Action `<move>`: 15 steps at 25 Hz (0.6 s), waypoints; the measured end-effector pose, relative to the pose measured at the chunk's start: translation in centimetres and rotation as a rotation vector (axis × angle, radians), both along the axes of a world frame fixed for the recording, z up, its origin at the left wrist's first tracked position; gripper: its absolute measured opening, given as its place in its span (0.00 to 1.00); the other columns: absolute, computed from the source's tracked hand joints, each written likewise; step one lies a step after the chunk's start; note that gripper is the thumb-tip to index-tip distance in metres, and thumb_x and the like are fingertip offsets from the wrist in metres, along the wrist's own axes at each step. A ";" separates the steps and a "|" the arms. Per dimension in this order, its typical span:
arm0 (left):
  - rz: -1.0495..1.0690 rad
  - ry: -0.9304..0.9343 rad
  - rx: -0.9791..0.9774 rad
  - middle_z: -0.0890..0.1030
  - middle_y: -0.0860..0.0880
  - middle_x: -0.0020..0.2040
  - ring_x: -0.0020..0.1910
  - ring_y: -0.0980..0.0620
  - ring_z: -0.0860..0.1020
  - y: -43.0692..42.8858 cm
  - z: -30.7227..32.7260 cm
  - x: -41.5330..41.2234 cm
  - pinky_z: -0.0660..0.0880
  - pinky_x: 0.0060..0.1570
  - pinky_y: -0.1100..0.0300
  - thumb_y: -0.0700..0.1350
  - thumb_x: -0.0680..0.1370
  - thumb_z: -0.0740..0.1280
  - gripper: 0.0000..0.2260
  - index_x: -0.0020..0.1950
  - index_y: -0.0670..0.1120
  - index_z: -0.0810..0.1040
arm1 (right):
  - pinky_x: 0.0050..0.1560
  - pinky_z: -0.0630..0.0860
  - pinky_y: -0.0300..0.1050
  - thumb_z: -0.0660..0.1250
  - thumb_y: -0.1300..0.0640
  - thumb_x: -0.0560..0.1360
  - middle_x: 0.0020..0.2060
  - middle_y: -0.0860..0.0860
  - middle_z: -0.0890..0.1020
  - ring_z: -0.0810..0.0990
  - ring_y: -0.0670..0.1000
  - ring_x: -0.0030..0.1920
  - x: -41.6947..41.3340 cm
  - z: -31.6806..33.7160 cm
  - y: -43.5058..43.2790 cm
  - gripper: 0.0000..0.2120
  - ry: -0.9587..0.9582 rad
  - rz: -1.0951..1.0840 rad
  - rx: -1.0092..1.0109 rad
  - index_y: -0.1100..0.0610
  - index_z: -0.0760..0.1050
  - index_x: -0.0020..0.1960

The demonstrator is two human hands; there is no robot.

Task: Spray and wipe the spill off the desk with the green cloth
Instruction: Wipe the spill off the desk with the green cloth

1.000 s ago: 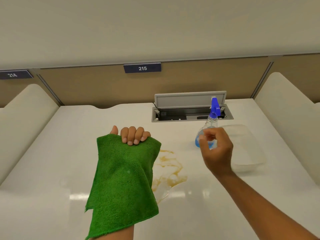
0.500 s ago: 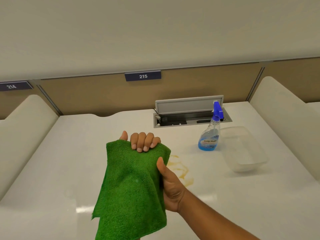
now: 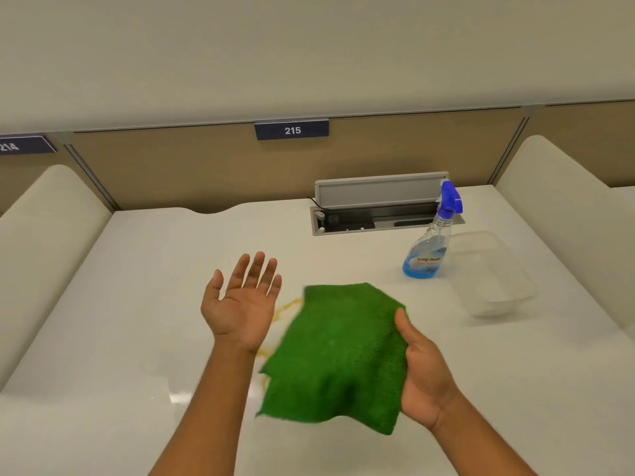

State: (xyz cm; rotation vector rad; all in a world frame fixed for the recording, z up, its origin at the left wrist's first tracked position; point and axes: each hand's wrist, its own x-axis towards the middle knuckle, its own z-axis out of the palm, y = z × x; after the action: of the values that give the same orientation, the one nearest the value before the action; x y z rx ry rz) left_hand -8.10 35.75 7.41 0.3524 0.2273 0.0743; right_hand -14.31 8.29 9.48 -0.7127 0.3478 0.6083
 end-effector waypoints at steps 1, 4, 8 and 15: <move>-0.036 0.034 0.073 0.81 0.43 0.68 0.69 0.38 0.78 1.4 -1.0 -0.5 0.68 0.71 0.42 0.57 0.80 0.61 0.23 0.67 0.44 0.80 | 0.67 0.78 0.67 0.54 0.36 0.84 0.70 0.63 0.81 0.81 0.64 0.68 0.3 -0.3 -1.0 0.32 0.003 -0.054 -0.029 0.59 0.82 0.68; -0.108 0.172 0.385 0.80 0.43 0.70 0.71 0.41 0.78 5.5 -3.4 -2.0 0.64 0.73 0.43 0.57 0.81 0.60 0.26 0.73 0.45 0.76 | 0.58 0.84 0.65 0.57 0.38 0.84 0.65 0.61 0.84 0.85 0.62 0.63 2.1 -0.6 -4.1 0.28 -0.044 -0.228 -0.223 0.57 0.84 0.65; -0.140 0.404 1.177 0.86 0.50 0.61 0.66 0.45 0.80 10.3 -6.2 -3.5 0.70 0.66 0.45 0.50 0.82 0.64 0.13 0.61 0.50 0.85 | 0.59 0.83 0.59 0.59 0.37 0.84 0.53 0.55 0.88 0.87 0.57 0.54 5.2 -0.1 -5.7 0.21 -0.292 -0.180 -0.874 0.51 0.82 0.57; -0.634 0.443 2.282 0.63 0.51 0.82 0.79 0.48 0.65 15.8 -11.6 -4.0 0.60 0.76 0.42 0.60 0.83 0.61 0.26 0.80 0.53 0.65 | 0.83 0.53 0.62 0.57 0.42 0.86 0.87 0.52 0.50 0.52 0.56 0.86 5.5 -11.6 -2.5 0.29 -0.703 0.884 -1.710 0.39 0.49 0.84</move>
State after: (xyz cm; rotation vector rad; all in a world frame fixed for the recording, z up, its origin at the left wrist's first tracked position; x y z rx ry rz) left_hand -12.11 51.53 -4.20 2.7081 0.3740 -0.4427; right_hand -8.80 5.81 -2.16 -2.7241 -0.2540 0.7336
